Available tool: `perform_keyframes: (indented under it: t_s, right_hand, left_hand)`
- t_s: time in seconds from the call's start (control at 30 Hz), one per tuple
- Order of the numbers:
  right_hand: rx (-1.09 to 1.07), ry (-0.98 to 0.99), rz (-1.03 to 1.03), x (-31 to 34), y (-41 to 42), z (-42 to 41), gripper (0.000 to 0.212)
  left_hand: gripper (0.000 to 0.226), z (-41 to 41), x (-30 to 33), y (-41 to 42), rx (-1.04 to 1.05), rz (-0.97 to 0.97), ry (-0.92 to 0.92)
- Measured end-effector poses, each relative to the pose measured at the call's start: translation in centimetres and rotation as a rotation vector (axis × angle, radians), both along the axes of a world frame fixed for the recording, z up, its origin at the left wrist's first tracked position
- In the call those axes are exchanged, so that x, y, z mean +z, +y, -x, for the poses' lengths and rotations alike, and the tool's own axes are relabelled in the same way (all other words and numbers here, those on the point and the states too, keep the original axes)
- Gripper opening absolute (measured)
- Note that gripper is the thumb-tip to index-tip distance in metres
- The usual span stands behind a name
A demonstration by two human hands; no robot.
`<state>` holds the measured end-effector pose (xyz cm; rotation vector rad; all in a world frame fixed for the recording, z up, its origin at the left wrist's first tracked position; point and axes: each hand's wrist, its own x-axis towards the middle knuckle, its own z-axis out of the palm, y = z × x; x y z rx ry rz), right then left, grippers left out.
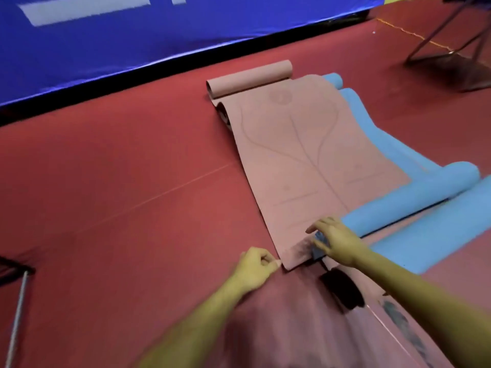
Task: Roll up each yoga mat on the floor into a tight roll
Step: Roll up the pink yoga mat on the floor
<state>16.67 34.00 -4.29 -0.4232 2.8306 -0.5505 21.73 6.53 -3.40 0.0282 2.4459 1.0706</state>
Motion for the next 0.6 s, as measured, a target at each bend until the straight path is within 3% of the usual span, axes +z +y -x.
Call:
perform_keyframes:
  t_s: [0.07, 0.2, 0.27, 0.37, 0.47, 0.6]
  right_hand:
    - [0.052, 0.036, -0.102, -1.9, 0.4, 1.3, 0.038]
    - [0.076, 0.088, -0.190, -5.0, 1.4, 1.4, 0.052]
    - [0.042, 0.155, -0.159, -5.9, 1.7, 0.2, 0.048]
    - [0.016, 0.204, -0.198, -5.7, 2.1, -1.1, 0.052]
    - [-0.034, 0.125, -0.295, -4.0, 1.6, -2.0, 0.078]
    - [-0.173, 0.089, -0.299, -1.2, 0.6, -1.7, 0.112]
  left_hand:
    - [0.023, 0.9, -3.4, 1.9, 0.001, 0.004, -0.030]
    - [0.076, 1.8, -8.7, 6.7, -0.132, 0.133, 0.004]
    - [0.065, 1.8, -10.6, 8.4, -0.041, 0.143, 0.022]
    - [0.036, 2.7, -12.6, 9.1, 0.194, 0.002, 0.022]
    - [0.031, 3.9, -12.5, 8.3, 0.390, -0.230, 0.027]
    - [0.036, 4.5, -9.0, 8.7, 0.474, -0.456, 0.002]
